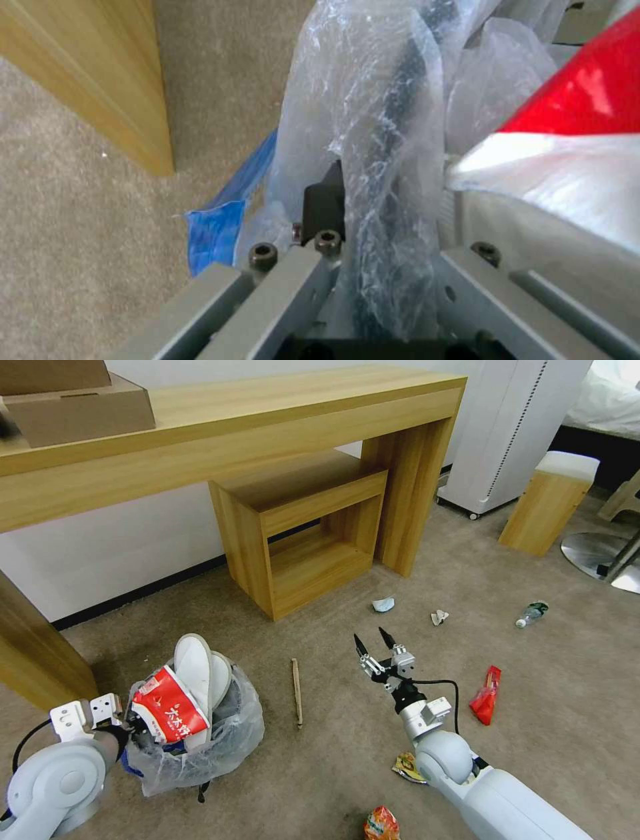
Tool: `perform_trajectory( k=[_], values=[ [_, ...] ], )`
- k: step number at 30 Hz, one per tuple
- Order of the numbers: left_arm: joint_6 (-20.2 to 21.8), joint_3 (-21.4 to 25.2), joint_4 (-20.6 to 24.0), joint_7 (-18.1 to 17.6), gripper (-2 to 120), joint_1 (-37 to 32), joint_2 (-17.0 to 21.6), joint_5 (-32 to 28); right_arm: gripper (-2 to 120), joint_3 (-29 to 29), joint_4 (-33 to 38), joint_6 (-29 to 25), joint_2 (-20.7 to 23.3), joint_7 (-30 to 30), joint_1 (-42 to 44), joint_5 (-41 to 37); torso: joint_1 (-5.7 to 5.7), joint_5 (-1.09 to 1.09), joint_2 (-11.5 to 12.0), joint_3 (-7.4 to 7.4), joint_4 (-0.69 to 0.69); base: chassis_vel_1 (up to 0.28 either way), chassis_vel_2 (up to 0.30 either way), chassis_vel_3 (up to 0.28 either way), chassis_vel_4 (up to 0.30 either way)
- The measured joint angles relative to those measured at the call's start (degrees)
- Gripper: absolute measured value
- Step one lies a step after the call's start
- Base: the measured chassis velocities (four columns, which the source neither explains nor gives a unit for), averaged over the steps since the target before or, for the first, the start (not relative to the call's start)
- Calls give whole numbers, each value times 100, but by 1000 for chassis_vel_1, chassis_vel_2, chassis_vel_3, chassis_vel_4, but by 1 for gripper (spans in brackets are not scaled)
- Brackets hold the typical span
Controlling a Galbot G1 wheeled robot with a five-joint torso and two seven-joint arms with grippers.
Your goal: Pick up the trash bin and place the garbage on the floor into it.
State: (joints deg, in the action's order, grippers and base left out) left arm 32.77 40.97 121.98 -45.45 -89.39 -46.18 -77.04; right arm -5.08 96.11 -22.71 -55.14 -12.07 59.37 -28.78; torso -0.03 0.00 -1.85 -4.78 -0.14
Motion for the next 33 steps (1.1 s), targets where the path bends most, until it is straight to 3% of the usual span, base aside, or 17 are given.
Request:
perform_trajectory(
  k=[5, 18, 33],
  values=[
    [-17, 7, 46, 6, 0, -5, 54, 0, 99, 30, 94, 29, 9, -60, 49, -16, 0, 0, 0, 0, 0, 0, 0, 0, 0],
    [-23, 34, 91, -14, 0, -78, 79, 0, 100, -18, 123, 71, 16, -66, 87, -65, 0, 0, 0, 0, 0, 7, -8, -15, 10],
    [-46, 47, 101, -52, 0, -124, 60, 6, 100, -154, 8, 161, -63, -222, 68, -71, 1, -1, -1, 3, 1, 169, -161, -166, 169]
  ],
)
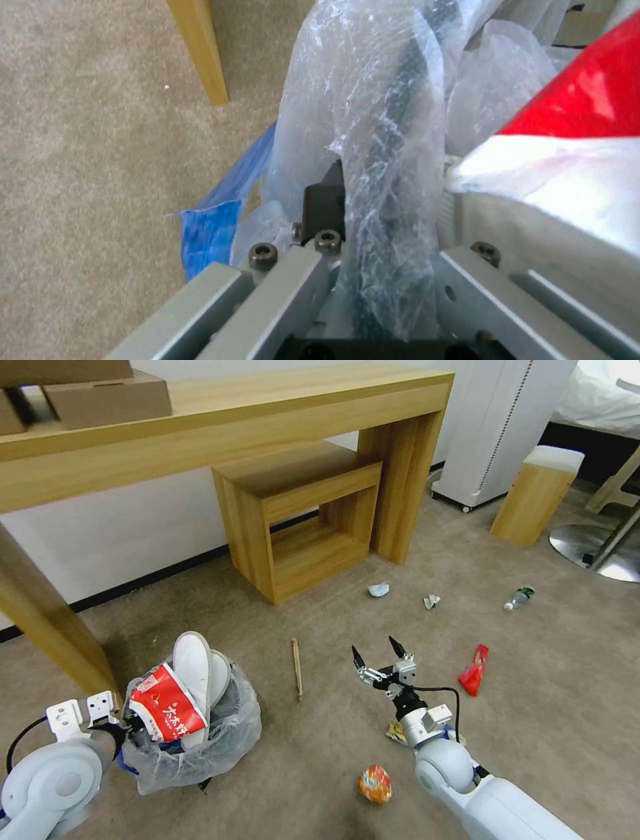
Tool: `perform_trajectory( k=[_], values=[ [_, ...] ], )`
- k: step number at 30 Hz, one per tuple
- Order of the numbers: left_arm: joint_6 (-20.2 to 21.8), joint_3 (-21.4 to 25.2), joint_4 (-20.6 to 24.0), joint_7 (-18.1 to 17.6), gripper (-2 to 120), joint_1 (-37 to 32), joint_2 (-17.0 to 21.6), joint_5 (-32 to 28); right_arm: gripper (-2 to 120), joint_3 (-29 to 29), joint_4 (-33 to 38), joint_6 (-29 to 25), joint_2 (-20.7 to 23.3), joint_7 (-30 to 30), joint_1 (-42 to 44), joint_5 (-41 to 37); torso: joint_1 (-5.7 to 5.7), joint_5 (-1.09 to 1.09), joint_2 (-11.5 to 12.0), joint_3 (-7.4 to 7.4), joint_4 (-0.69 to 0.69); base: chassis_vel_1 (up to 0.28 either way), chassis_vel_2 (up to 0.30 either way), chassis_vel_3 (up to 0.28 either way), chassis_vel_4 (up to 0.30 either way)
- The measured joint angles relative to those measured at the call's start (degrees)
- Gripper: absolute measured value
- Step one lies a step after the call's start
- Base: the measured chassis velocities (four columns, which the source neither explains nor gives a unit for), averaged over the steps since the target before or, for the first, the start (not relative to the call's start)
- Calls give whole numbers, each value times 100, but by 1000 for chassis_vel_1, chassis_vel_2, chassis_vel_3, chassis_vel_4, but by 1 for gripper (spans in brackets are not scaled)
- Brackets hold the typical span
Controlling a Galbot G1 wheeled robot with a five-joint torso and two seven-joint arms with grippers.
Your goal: Pick up the trash bin and place the garbage on the floor into it.
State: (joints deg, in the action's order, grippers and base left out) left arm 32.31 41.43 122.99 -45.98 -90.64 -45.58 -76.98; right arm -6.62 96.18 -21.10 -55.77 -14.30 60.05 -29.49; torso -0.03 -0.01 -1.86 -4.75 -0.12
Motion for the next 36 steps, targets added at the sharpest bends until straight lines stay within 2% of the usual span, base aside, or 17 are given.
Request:
perform_trajectory(
  k=[3, 5, 6, 7, 8, 9, 10, 11, 13, 14, 17, 21, 29, 36],
  values=[
    [-2, 11, 3, 0, 0, -12, -7, 1, 100, -58, -9, 292, 4, -239, -16, 46, 0, 1, 0, -3, 0, 11, -15, -26, 9],
    [-4, 30, 6, 0, 0, -27, -14, 6, 100, -132, 88, 949, 62, -660, 33, 48, 0, 2, 1, -3, -1, -66, 28, 40, -42],
    [-4, 30, 6, 0, 0, -27, -14, 6, 100, -132, 88, 949, 62, -660, 33, 48, 0, 2, 1, -3, -1, -66, 13, 47, -53],
    [-4, 35, 7, 0, 0, -34, -16, 8, 100, -166, 200, 1472, 107, -927, 69, -119, -1, 2, 1, -3, -1, -69, 13, 41, -52],
    [-4, 36, 7, 1, 0, -36, -16, 15, 100, -225, 325, 2070, 154, -1251, 101, -537, -1, 0, 1, -4, -2, -69, 18, 41, -52],
    [-4, 36, 7, 1, 0, -38, -17, 26, 100, -296, 469, 2796, 182, -1666, 131, -1320, -1, 0, 1, -3, -2, 0, 0, 0, 0],
    [-4, 36, 7, 1, 0, -38, -17, 26, 100, -296, 469, 2796, 182, -1666, 131, -1320, -1, 0, 1, -3, -2, 0, 0, 0, 0],
    [-4, 33, 7, 1, 0, -38, -17, 38, 100, -334, 557, 3321, 190, -1872, 179, -2057, -1, 1, 0, -3, -2, 0, 0, 0, 0],
    [-4, 12, 6, 1, 0, -34, -38, 57, 100, -392, 586, 3796, 162, -1976, 319, -2649, -1, 1, 0, -3, 0, 0, 0, 0, 0],
    [-4, 12, 6, 1, 0, -34, -38, 57, 100, -392, 586, 3796, 162, -1976, 319, -2649, -1, 1, 0, -3, 0, 0, 0, 0, 0],
    [-4, -12, -24, 2, 0, -40, -53, 103, 100, -447, 538, 4320, -1, -2068, 446, -3055, -1, 2, 1, -3, -2, 0, 0, 0, 0],
    [2, -23, -45, 2, 0, -55, -61, 132, 100, -446, 528, 4578, -108, -2152, 483, -3351, 0, 1, 0, -3, 0, 0, 0, 0, 0],
    [13, -68, -104, 20, 0, -48, -120, 218, 100, -383, 564, 4948, -180, -2500, 714, -3695, -1, 0, 1, -3, -1, 0, 0, 0, 0],
    [17, -100, -141, 33, 0, -37, -154, 254, 100, -369, 392, 4936, -316, -2607, 748, -3602, -1, 1, 1, -2, -1, 0, 0, 0, 0]
  ],
)
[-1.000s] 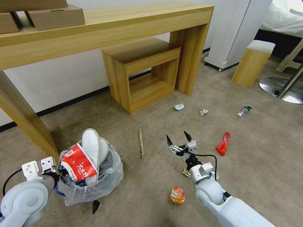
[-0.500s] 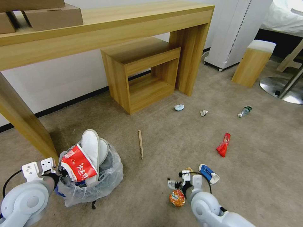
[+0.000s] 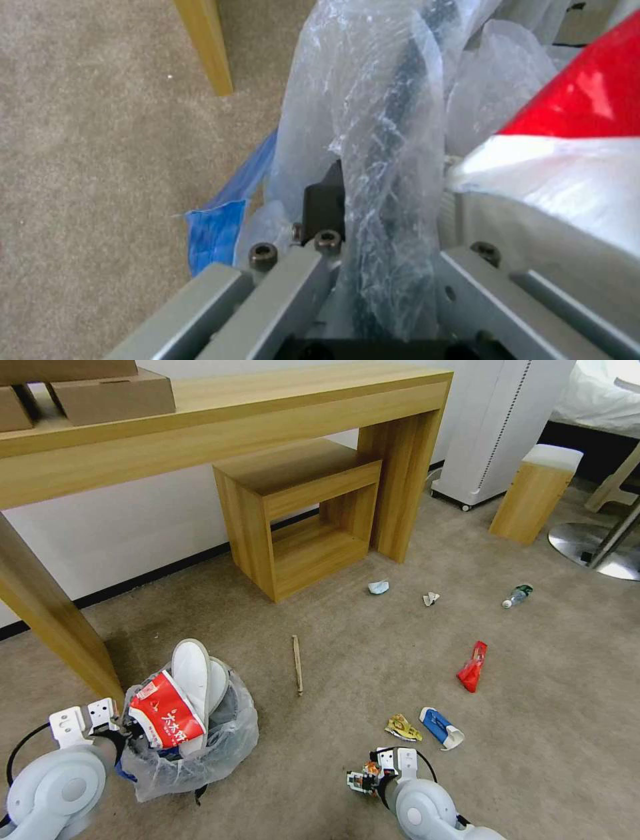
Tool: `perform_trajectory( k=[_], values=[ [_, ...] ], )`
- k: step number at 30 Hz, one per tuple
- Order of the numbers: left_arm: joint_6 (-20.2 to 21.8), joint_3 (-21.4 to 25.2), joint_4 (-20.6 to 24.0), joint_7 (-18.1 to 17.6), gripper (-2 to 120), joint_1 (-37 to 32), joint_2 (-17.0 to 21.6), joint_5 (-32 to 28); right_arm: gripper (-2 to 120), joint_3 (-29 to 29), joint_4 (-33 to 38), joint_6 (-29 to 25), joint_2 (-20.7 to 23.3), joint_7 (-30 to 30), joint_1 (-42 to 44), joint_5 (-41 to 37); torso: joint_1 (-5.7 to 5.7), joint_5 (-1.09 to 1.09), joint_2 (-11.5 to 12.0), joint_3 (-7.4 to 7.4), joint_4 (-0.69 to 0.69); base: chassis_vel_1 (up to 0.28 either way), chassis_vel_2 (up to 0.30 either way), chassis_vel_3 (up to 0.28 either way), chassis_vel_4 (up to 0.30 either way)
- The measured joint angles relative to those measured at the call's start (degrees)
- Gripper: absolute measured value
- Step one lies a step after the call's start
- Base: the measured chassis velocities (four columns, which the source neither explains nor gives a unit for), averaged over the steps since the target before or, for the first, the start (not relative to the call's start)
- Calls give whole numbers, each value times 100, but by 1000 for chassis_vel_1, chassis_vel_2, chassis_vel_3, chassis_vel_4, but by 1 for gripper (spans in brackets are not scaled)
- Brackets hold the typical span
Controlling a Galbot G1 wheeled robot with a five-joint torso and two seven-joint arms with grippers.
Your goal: Pick up the trash bin and place the garbage on the floor into it.
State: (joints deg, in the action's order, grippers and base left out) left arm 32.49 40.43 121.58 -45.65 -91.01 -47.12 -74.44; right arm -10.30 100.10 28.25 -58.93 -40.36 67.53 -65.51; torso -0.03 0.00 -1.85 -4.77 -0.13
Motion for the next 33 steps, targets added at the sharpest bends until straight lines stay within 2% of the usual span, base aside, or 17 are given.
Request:
perform_trajectory(
  k=[33],
  values=[
    [3, -34, -52, 35, 0, 7, 20, 59, 100, -72, -695, -229, -505, -90, -12, 565, 0, 0, 0, 0, 0, 0, 0, 0, 0]
  ],
)
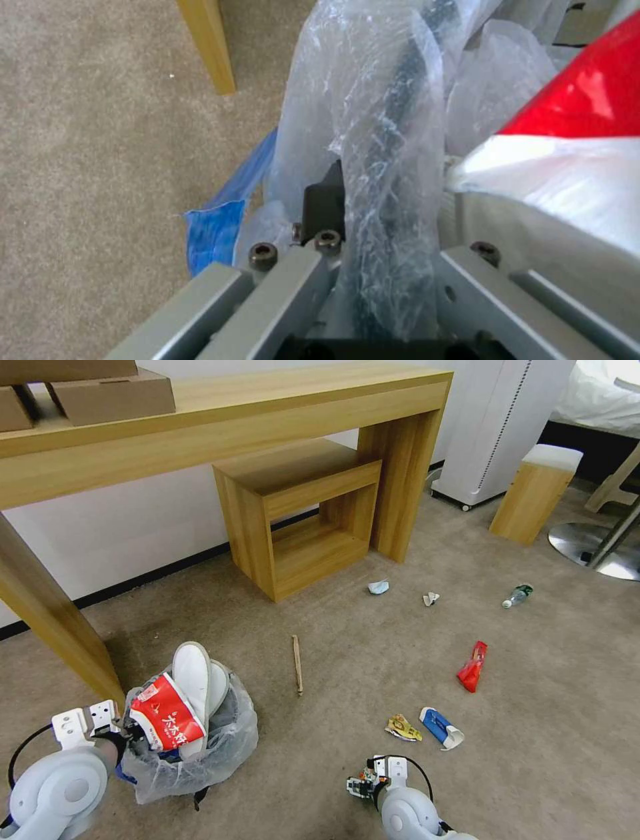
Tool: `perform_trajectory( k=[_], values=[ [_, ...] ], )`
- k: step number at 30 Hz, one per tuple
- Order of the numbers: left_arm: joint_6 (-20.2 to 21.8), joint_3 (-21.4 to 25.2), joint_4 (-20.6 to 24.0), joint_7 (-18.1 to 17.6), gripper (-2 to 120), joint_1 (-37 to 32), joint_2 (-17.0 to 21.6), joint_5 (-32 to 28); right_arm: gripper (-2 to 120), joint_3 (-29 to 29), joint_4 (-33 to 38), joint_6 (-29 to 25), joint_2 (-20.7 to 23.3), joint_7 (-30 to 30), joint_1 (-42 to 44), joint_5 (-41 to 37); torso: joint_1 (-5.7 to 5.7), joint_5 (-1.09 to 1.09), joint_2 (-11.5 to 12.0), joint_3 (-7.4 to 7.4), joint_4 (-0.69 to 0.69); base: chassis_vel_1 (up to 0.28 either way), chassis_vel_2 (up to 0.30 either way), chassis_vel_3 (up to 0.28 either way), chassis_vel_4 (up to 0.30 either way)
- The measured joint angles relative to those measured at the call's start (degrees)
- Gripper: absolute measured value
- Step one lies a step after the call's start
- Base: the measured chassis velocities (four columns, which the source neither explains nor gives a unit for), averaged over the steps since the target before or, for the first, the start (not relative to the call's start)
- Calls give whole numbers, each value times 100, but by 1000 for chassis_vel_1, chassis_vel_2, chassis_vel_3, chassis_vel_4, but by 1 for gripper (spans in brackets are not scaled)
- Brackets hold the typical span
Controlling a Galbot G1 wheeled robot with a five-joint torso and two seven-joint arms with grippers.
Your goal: Pick up the trash bin and place the garbage on the floor into it.
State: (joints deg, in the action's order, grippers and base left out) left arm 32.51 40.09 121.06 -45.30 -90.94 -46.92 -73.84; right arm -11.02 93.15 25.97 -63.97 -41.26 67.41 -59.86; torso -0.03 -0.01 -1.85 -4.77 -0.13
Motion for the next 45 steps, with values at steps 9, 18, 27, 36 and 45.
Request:
perform_trajectory(
  k=[9, 18, 27, 36, 45],
  values=[
    [-2, -21, -24, 19, 0, 29, 0, 30, 100, 12, -41, -76, 17, -6, 14, 73, 0, 0, 0, 0, 0, 0, 0, 0, 0],
    [-14, -40, -56, 39, 0, 54, 15, 35, 100, 36, -116, -13, -20, 102, 49, 447, 0, 1, 0, 0, 0, 0, 0, 0, 0],
    [-16, -59, -70, 46, 0, 62, 34, 45, 100, 44, -186, -10, -41, 54, 100, 569, 0, 1, 0, 0, 0, 0, 0, 0, 0],
    [-31, -59, -73, 52, 0, 66, 78, 48, 100, 30, -212, -73, 0, 30, 46, 598, 0, 1, 0, 0, 0, 0, 0, 0, 0],
    [-45, -77, -73, 64, 0, 81, 102, 47, 93, 21, -194, -121, 49, 16, 13, 607, 0, 1, 0, 0, 0, 0, 0, 0, 0]
  ],
)
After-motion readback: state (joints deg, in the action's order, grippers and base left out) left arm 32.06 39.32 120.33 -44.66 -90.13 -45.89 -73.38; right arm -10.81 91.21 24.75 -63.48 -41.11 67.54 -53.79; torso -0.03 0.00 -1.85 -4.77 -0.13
